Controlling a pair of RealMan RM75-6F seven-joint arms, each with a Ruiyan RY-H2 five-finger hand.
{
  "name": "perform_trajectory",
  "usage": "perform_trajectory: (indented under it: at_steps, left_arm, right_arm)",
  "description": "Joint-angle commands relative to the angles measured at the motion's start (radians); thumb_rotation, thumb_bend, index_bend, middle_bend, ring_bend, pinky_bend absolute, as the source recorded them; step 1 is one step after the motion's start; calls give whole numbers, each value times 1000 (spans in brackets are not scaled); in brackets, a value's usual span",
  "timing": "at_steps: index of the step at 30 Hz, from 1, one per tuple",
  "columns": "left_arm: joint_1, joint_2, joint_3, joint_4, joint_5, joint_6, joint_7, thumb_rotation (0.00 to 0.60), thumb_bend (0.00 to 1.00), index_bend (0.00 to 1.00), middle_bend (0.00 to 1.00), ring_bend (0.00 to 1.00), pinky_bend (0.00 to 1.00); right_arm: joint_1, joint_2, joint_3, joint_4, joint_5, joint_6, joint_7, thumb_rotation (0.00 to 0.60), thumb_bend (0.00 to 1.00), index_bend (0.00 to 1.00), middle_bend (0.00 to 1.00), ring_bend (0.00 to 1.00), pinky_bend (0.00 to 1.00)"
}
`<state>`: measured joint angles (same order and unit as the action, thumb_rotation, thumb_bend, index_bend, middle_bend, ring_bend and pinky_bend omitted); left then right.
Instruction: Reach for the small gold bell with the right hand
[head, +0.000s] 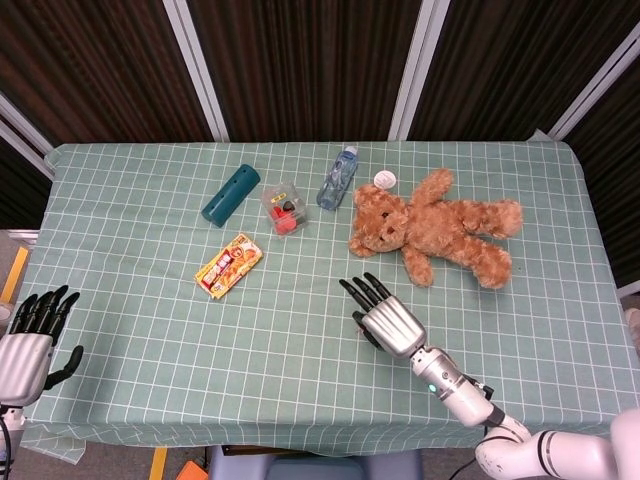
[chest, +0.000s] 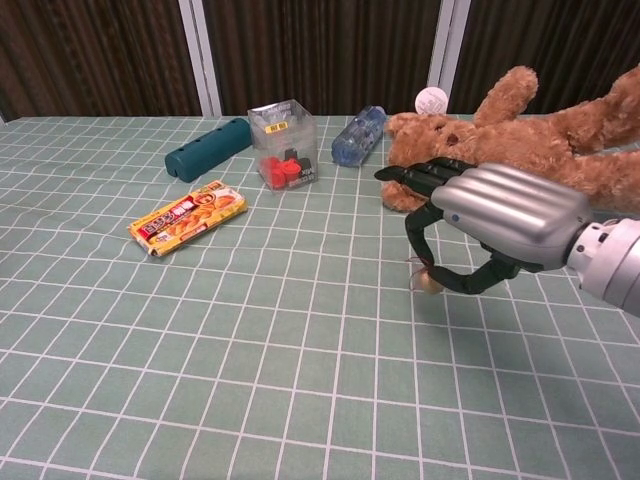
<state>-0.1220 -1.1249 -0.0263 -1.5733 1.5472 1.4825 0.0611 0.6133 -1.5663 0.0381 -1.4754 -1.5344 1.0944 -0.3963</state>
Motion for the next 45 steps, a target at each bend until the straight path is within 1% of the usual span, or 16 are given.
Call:
perform_trajectory:
  at_steps: [1, 7, 21, 35, 38, 40, 42, 43, 44, 45]
  left_arm:
    - [2, 0, 0, 0, 4, 7, 0, 600, 411, 0, 0, 0, 28]
    - [5, 2, 0, 4, 3, 11, -6, 600, 411, 0, 0, 0, 28]
    - [2, -1, -2, 3, -5, 3, 1, 600, 413, 0, 0, 0, 28]
    - [-2, -5, -1, 8, -1, -2, 5, 600, 413, 0, 0, 0, 28]
    - [-2, -6, -1, 8, 0, -2, 5, 600, 413, 0, 0, 0, 28]
    - [-1, -5, -2, 9, -5, -3, 3, 600, 413, 0, 0, 0, 28]
    - [-2, -5, -2, 8, -8, -5, 5, 600, 414, 0, 0, 0, 28]
    - [-1, -4, 0, 6, -6, -4, 6, 600, 414, 0, 0, 0, 28]
    - [0, -4, 1, 5, -4, -4, 6, 600, 413, 0, 0, 0, 29]
    - [-2, -5, 0, 5, -5, -6, 8, 600, 413, 0, 0, 0, 29]
  right_arm:
    - [18, -29, 18, 1, 20, -30, 6, 600, 569, 768, 77, 0, 0]
    - [8, -29, -2, 17, 10, -23, -21, 600, 570, 768, 77, 0, 0]
    - [15, -74, -2, 80, 33, -57, -13, 600, 569, 768, 77, 0, 0]
    - [8, -83, -27, 106, 26, -67, -19, 600, 570, 758, 77, 0, 0]
    - [4, -74, -33, 101, 23, -67, -21, 600, 569, 671, 79, 0, 0]
    - [1, -62, -36, 88, 21, -64, -23, 600, 569, 576, 80, 0, 0]
    - [-3, -49, -39, 73, 21, -61, -26, 600, 570, 440, 70, 0, 0]
    - [-5, -42, -40, 65, 25, -63, -30, 600, 569, 363, 53, 0, 0]
    - [-6, -35, -40, 56, 30, -67, -34, 600, 569, 310, 38, 0, 0]
    - [-7, -27, -41, 43, 34, -70, -36, 600, 569, 228, 15, 0, 0]
